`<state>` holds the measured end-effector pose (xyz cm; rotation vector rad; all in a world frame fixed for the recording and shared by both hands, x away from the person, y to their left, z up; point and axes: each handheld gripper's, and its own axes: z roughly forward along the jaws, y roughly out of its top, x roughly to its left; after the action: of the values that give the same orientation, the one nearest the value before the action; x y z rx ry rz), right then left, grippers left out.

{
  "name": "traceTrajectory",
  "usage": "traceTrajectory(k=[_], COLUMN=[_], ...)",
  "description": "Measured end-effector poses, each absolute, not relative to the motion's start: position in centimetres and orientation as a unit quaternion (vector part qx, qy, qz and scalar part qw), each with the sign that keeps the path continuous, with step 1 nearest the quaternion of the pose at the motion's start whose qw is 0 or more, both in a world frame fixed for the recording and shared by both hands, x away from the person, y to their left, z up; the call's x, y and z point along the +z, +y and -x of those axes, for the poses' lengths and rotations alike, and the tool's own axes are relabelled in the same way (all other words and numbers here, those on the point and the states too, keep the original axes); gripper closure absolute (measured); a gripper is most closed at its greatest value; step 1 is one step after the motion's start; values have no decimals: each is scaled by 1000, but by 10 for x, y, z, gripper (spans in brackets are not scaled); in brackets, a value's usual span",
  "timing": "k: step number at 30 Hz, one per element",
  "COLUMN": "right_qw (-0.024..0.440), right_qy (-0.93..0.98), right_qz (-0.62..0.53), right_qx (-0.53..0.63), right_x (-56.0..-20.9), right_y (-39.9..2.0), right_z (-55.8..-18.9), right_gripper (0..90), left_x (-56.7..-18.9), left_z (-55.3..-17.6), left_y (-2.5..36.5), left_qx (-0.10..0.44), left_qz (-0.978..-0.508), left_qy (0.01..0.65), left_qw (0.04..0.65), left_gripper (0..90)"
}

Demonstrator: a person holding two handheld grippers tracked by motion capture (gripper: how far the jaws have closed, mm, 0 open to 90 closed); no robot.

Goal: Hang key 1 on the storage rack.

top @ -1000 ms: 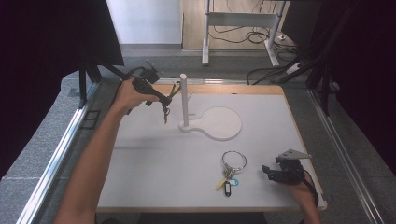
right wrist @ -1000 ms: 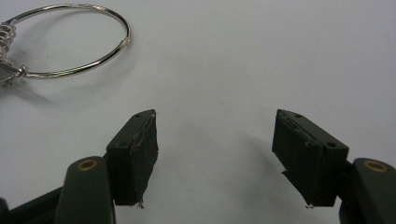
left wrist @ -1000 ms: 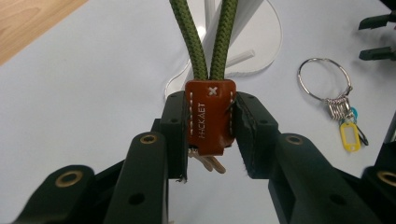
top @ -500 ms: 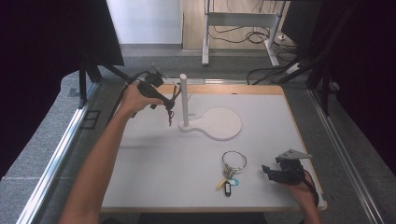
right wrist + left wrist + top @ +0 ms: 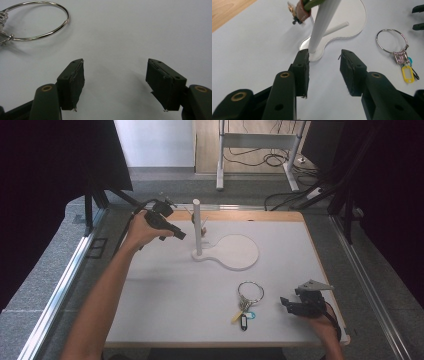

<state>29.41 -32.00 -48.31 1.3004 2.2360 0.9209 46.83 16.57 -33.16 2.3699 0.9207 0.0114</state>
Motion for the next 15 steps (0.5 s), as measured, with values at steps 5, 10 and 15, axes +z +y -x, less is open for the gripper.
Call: traceTrajectory(k=[5, 10, 15], right_qw=[198, 198, 197], right_qy=[798, 798, 800], right_qz=[-463, -462, -458], right_qx=[331, 333, 335], right_x=[-482, -481, -482], right_y=[-320, -320, -317], right_z=[-294, -295, -296], right_gripper=[312, 312, 312], left_x=[-331, -336, -345], left_z=[-451, -431, -407], left_y=[166, 168, 167], left_qx=[18, 23, 27], left_qz=[-894, -895, -896], left_qy=[336, 327, 318], left_qw=[297, 303, 309], left_gripper=[574, 564, 548])
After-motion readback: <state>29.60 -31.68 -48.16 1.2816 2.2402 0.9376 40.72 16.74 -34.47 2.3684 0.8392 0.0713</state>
